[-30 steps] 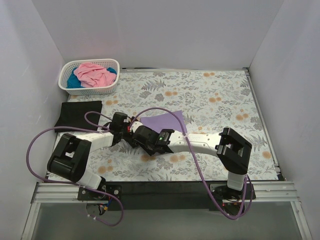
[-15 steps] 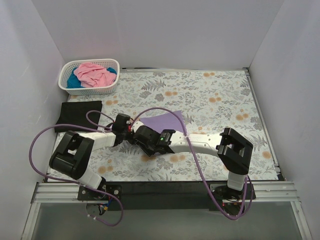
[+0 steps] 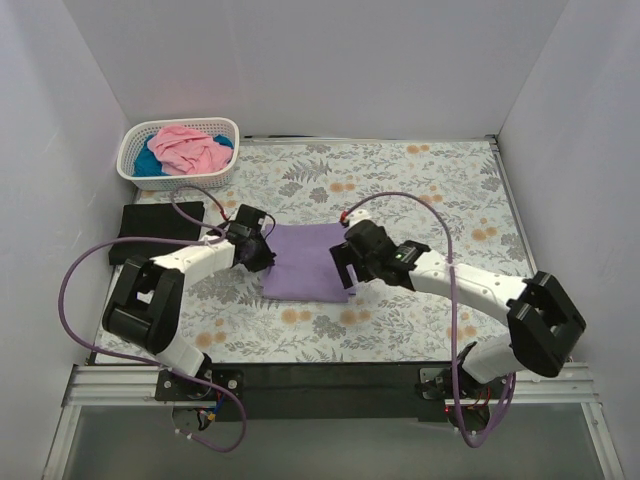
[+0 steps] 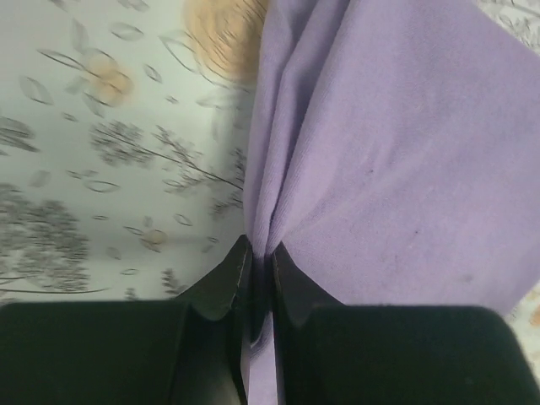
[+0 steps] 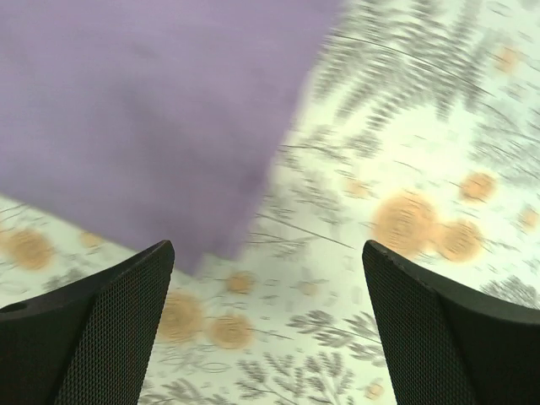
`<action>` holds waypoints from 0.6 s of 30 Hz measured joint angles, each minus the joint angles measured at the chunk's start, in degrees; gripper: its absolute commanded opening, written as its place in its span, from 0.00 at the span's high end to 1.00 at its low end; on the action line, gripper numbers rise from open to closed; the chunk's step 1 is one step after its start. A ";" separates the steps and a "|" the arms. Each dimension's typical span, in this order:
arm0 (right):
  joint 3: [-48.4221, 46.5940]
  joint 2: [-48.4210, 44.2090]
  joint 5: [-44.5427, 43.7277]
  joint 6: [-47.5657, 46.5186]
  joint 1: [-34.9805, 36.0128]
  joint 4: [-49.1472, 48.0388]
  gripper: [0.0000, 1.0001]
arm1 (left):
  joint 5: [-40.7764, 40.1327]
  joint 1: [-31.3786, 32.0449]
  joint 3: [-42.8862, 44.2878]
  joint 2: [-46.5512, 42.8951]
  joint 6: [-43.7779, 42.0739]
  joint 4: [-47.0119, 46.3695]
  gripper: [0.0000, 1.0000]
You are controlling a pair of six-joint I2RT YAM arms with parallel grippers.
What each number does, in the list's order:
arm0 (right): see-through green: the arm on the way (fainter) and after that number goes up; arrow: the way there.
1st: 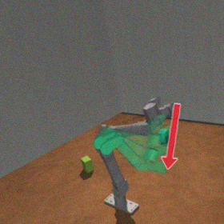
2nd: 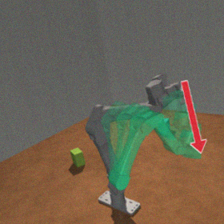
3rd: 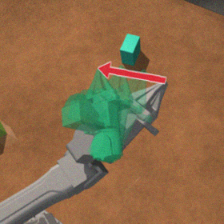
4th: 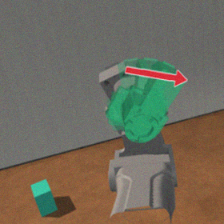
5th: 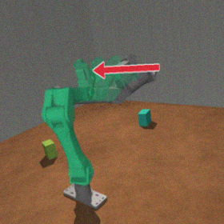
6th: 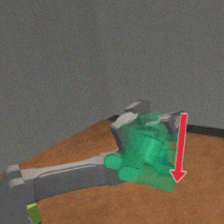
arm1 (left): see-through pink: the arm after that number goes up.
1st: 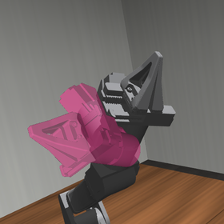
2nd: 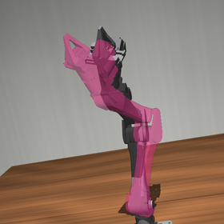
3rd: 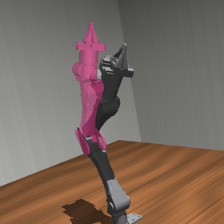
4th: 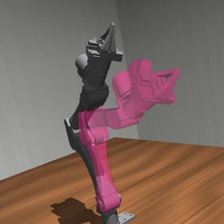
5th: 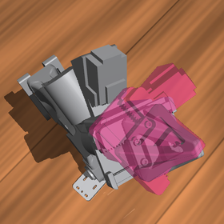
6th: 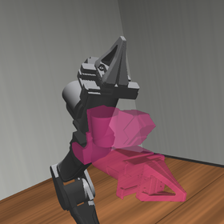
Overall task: Fold and stack the t-shirts
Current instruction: Neatly place the folded tshirt to the corner
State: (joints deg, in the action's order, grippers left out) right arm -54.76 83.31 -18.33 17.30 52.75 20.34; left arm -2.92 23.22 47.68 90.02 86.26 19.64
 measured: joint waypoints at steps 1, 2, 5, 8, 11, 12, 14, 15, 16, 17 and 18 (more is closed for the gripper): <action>1.27 -1.42 -0.55 0.17 -2.01 -0.02 0.02 | -1.73 -0.22 1.07 0.00 -1.29 1.70 1.00; 2.69 -2.89 -1.16 0.48 -4.22 -0.07 0.01 | -3.34 -0.55 2.08 0.00 -2.69 3.28 1.00; 6.54 -5.60 -3.61 1.25 -8.76 -1.11 0.02 | -8.63 -1.90 5.70 0.79 -6.45 8.13 1.00; 10.49 -6.99 -5.11 1.88 -10.91 -3.41 0.02 | -14.75 -3.37 9.88 2.64 -10.12 12.33 1.00; 15.19 -8.46 -6.14 2.03 -12.61 -6.25 0.02 | -19.96 -4.61 13.07 4.70 -13.25 15.13 1.00; 16.70 -8.92 -6.45 2.08 -13.11 -7.37 0.02 | -21.70 -5.03 14.10 5.46 -14.23 15.96 1.00; 19.65 -9.75 -7.34 2.12 -14.21 -9.90 0.02 | -25.20 -5.88 16.02 6.88 -16.15 17.46 1.00; 21.03 -10.08 -7.48 2.29 -14.73 -11.06 0.02 | -26.93 -6.27 16.92 7.41 -17.03 18.01 1.00; 22.27 -10.32 -7.48 2.43 -15.28 -12.07 0.01 | -28.57 -6.69 17.73 7.96 -17.88 18.47 1.00; 23.30 -10.47 -7.48 2.51 -15.76 -12.98 0.02 | -30.18 -7.10 18.49 8.44 -18.71 18.95 1.00; 24.20 -10.51 -7.41 2.69 -16.20 -13.73 0.02 | -31.89 -7.54 19.12 8.92 -19.58 19.23 1.00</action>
State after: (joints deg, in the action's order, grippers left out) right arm -30.57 72.79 -25.74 19.99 36.56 6.61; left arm -34.81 15.68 66.81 98.94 66.67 38.87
